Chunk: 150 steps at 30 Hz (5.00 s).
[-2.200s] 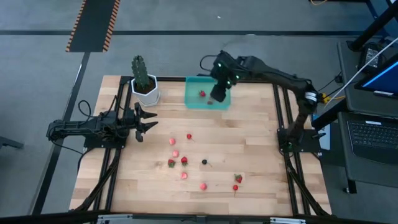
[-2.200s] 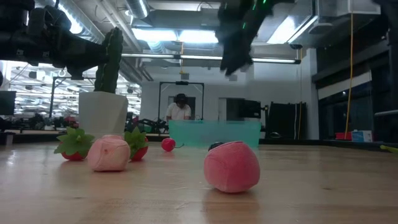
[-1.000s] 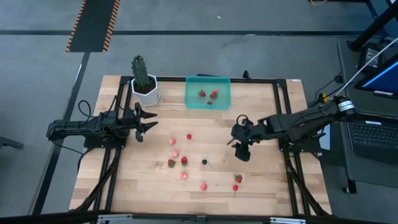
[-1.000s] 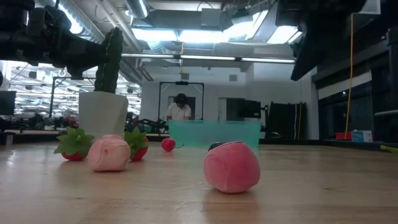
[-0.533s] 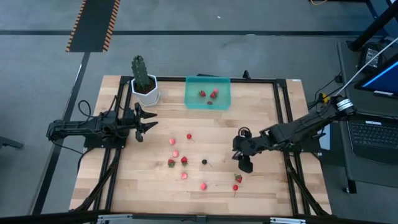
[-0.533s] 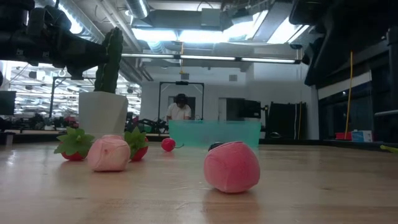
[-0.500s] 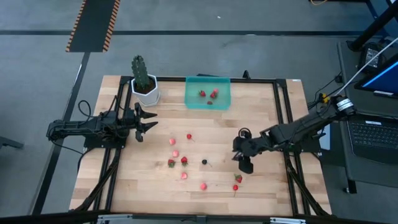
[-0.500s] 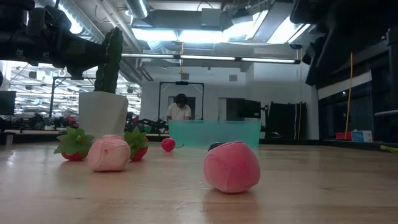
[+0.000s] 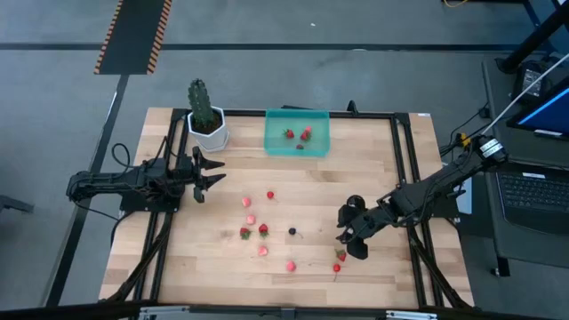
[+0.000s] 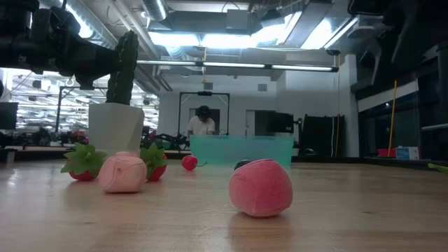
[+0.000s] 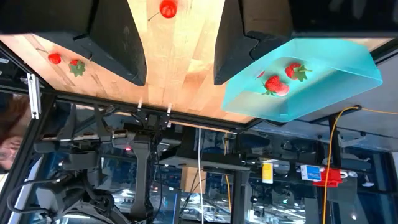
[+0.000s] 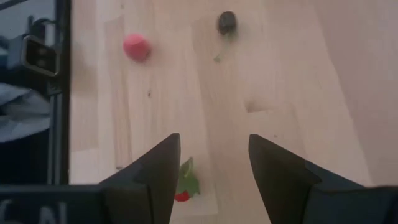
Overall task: Pick and placing Produce into tupperware
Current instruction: Put the strawberry into the container
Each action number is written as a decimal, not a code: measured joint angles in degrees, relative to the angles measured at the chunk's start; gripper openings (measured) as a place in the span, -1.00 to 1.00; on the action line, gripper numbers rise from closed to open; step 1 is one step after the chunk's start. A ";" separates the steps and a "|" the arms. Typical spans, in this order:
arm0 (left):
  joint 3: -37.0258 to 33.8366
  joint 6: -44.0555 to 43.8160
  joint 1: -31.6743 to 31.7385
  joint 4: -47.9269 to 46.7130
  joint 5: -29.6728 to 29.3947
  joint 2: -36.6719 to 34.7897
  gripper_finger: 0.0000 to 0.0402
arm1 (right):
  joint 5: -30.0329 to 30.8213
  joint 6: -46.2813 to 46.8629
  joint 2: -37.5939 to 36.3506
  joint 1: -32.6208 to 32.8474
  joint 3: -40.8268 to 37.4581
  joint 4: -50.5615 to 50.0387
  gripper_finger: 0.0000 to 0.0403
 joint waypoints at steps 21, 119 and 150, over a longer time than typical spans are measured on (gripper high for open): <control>0.00 0.00 -0.01 0.00 0.02 0.00 -0.10 | -4.09 13.67 12.17 3.36 0.02 3.14 -0.04; 0.01 0.02 -0.01 0.01 0.00 0.00 -0.10 | 18.34 -40.54 19.56 -26.46 39.72 -6.32 -0.96; 0.01 0.12 0.00 0.00 0.00 0.02 -0.10 | -17.11 -35.83 42.66 -66.51 39.82 10.74 -0.96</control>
